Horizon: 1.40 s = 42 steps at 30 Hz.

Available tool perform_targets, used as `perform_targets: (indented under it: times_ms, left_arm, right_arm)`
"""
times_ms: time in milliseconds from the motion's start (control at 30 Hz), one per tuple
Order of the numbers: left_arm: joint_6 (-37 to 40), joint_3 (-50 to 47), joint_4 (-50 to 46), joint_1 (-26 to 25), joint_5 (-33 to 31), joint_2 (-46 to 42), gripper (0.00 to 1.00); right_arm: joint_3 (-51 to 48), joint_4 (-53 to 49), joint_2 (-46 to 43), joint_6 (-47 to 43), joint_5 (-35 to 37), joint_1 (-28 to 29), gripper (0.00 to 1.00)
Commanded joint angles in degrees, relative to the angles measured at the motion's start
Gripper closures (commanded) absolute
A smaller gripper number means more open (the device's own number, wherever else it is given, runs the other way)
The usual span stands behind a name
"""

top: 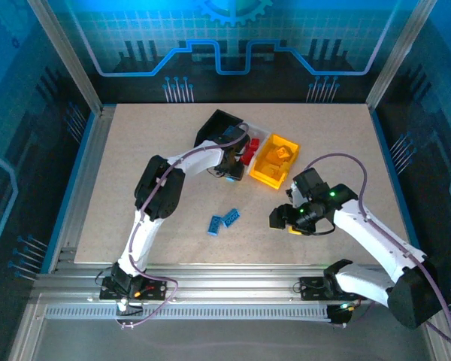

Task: Sort the legos into containers by color

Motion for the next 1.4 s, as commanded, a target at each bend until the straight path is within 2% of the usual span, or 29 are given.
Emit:
perform_targets:
  times_ms: [0,133,300,567,667,900,967,1200,1367]
  left_arm:
    - [1.0,-0.2,-2.9,-0.2,-0.7,-0.6,0.61]
    - [0.3,-4.5,-4.1,0.8,-0.8,-6.3,0.64]
    - [-2.9,-8.1,-3.7,4.9,0.8,-14.5,0.64]
    - [-15.1,-1.6,-0.7,14.7,10.5,-15.8,0.65]
    - [-17.6,7.4,-1.7,16.3,12.7,-10.9,0.64]
    - [-17.7,39.5,-11.8,17.0,12.5,8.4,0.63]
    - [-19.2,44.3,-12.8,17.3,13.3,12.3,0.61]
    - [-22.1,40.3,-8.8,17.5,15.3,12.4,0.48]
    - [-18.7,33.0,-9.3,16.1,14.6,5.2,0.37]
  right_arm:
    - [0.8,-0.8,0.4,-0.8,-1.0,-0.7,0.31]
    - [0.4,0.4,0.7,-0.6,-1.4,-0.6,0.31]
    - [-0.7,2.6,1.1,-0.4,-1.8,-0.7,0.31]
    - [-1.2,5.2,4.0,-1.4,-3.5,-0.7,0.31]
    - [0.4,5.0,5.4,-2.2,-3.6,-0.7,0.31]
    - [3.2,3.7,5.9,-1.8,-3.2,-0.5,0.31]
    - [4.7,2.6,5.7,-2.0,-2.5,-0.5,0.31]
    - [5.8,1.3,5.4,-2.8,-2.0,-0.5,0.31]
    - [3.9,3.3,6.0,-2.2,-3.7,-0.3,0.31]
